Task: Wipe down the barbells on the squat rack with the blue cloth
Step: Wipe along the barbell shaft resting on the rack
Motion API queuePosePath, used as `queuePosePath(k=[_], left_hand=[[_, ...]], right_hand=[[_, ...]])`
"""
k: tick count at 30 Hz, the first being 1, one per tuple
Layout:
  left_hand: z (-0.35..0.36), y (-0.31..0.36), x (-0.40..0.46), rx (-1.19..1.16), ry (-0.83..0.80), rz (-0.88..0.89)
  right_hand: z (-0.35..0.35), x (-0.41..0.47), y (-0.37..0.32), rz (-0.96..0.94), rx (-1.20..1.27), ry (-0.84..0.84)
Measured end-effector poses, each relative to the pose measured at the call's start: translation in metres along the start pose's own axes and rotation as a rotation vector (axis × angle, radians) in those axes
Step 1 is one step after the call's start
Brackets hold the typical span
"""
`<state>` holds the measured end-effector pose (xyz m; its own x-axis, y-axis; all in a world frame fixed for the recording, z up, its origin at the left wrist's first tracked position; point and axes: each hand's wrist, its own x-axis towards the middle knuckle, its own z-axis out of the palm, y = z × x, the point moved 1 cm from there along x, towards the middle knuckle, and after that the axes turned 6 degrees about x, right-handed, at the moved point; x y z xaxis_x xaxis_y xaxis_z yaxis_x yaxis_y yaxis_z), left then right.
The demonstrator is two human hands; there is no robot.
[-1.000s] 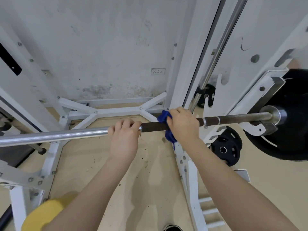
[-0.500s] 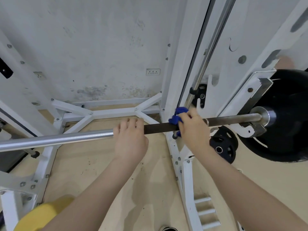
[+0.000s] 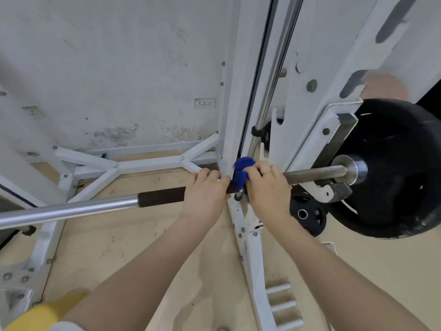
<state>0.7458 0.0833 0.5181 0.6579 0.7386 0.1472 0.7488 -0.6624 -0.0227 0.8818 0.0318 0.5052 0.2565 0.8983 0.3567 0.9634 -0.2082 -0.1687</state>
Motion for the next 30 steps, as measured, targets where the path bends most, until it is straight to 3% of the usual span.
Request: queuePosePath(k=[2,7,10,12,15,17,20,22,26,27,30], left_hand=[[0.002,0.001,0.002,0.002,0.002,-0.024],[0.007,-0.001,0.001,0.026,0.084,-0.037],[0.009,0.001,0.001,0.018,0.119,-0.050],[0.009,0.001,0.000,-0.005,0.108,-0.059],[0.007,0.003,0.000,-0.060,0.093,-0.083],[0.006,0.004,-0.002,-0.083,0.110,-0.090],[0.009,0.003,-0.002,-0.074,0.109,-0.113],[0.011,0.003,-0.002,-0.067,0.135,-0.095],[0.015,0.002,-0.001,-0.089,0.143,-0.106],[0.013,0.002,-0.001,-0.099,0.153,-0.114],[0.012,0.001,-0.002,-0.126,0.144,-0.121]], right_hand=[[0.001,0.006,0.019,-0.064,-0.005,-0.015],[-0.009,0.025,0.063,0.157,-0.055,-0.029],[-0.026,0.047,0.046,0.193,0.253,-0.052],[-0.051,0.060,0.032,0.252,0.507,0.072],[-0.084,0.061,0.022,0.234,0.670,0.306],[-0.088,0.050,0.025,0.167,0.666,0.189],[-0.065,0.021,0.038,-0.002,0.582,-0.234],[-0.043,0.006,0.044,-0.076,0.509,-0.379],[-0.036,0.017,0.038,0.180,1.010,-0.405],[-0.033,0.017,0.038,0.109,0.978,-0.439],[-0.014,0.008,0.037,-0.387,0.206,-0.435]])
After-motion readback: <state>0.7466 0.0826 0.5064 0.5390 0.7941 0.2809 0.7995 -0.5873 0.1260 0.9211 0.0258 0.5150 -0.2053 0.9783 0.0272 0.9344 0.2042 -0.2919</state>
